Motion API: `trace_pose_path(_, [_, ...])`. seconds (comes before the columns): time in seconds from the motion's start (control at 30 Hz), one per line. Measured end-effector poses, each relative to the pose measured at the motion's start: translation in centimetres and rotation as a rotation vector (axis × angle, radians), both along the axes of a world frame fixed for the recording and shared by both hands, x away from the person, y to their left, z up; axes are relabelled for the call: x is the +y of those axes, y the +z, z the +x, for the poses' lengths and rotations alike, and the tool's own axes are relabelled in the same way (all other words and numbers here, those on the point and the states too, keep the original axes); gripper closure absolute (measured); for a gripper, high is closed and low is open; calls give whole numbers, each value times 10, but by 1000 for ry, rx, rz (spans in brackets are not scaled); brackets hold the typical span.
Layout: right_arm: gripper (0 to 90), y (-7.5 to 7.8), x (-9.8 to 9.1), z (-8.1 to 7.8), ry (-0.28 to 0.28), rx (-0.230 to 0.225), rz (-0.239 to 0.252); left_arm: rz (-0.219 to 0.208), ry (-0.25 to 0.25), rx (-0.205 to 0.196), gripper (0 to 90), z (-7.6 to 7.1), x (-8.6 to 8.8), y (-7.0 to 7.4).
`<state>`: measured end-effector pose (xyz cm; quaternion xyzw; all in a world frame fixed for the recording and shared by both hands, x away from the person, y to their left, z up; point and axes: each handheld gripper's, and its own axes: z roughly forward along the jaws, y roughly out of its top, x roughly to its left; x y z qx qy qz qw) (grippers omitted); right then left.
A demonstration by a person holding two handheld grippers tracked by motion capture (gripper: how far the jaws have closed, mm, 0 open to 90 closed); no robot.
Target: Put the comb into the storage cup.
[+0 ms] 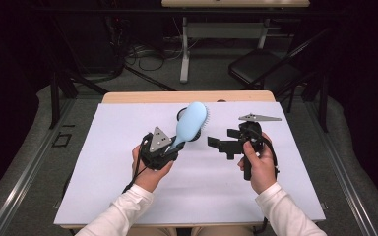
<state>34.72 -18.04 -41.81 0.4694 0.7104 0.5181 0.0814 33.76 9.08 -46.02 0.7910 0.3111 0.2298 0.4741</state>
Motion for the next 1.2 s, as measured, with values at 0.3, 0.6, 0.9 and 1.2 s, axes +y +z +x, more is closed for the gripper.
trace_pose_path(0.3, [81,4,5,3,-3,2,-4,1,-3,0,702,-1,-2,-2])
trace_pose_path(0.6, [81,10,13,6,0,2,-12,-1,-5,-3,702,-2,-4,-3])
trace_pose_path(0.9, [81,14,21,10,20,6,-9,-6,-4,-4,702,-2,-5,-5])
trace_pose_path(1.2, [82,14,23,15,13,40,5,-2,-6,-4,702,-3,-6,-6])
